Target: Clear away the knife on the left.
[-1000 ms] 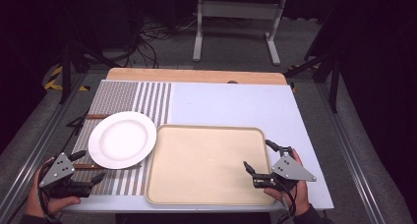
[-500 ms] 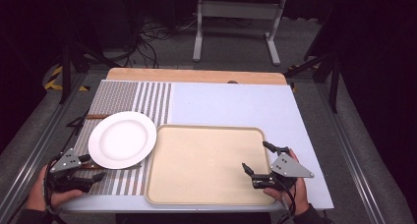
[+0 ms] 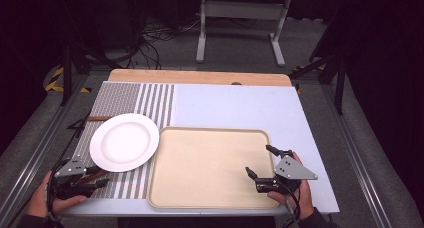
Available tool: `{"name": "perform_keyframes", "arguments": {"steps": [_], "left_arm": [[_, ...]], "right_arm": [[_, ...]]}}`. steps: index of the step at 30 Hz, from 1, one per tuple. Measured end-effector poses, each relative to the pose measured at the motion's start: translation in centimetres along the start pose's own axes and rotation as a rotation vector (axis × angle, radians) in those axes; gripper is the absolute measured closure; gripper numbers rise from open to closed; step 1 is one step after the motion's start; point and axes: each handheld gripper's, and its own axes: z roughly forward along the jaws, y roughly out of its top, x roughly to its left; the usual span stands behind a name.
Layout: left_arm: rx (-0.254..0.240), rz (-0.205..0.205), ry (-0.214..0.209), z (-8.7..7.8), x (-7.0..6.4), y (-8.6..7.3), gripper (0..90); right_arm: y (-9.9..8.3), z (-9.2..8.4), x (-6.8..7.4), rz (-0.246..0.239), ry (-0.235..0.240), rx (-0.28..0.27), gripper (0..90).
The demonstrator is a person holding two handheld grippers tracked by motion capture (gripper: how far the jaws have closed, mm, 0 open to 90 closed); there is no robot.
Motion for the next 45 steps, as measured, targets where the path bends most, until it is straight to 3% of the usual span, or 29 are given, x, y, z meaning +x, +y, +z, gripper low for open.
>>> {"name": "perform_keyframes", "arguments": {"steps": [4, 6, 9, 18, 24, 27, 33, 37, 41, 45], "left_arm": [[0.000, 0.021, -0.014, 0.2, -0.3, 0.3, 58.4], [-0.007, 0.034, -0.035, 0.2, -0.3, 0.2, 69.2], [-0.020, 0.035, -0.039, 0.1, -0.3, 0.0, 77.0], [-0.048, 0.057, -0.020, -0.2, -1.2, -0.6, 77.3], [-0.064, 0.077, -0.050, -0.5, -2.3, -1.2, 77.4], [-0.074, 0.106, -0.039, -1.2, -3.4, -0.7, 77.4], [-0.120, 0.120, -0.038, -2.2, -4.0, -0.6, 77.4], [-0.141, 0.137, -0.064, -2.0, -4.7, -0.3, 77.4], [-0.170, 0.153, -0.064, -1.6, -5.5, 0.5, 77.4], [-0.203, 0.142, -0.062, -1.0, -6.1, 1.5, 77.4]], "right_arm": [[0.0, 0.1, 0.0, 0.003, 0.001, 0.004, 9.2], [-0.1, 0.1, 0.0, 0.004, 0.009, 0.009, 9.2], [-0.1, 0.1, 0.1, 0.001, 0.013, 0.010, 9.2], [-0.1, 0.3, 0.5, -0.023, 0.023, 0.042, 9.2], [0.1, 0.3, 0.7, -0.038, 0.028, 0.045, 9.3], [0.1, 0.4, 0.9, -0.041, 0.027, 0.053, 9.3], [0.0, 0.5, 0.9, -0.048, 0.038, 0.055, 9.3], [0.0, 0.5, 0.9, -0.046, 0.037, 0.053, 9.3], [0.0, 0.5, 0.9, -0.046, 0.040, 0.053, 9.3], [0.0, 0.6, 1.0, -0.050, 0.041, 0.058, 9.3]]}}
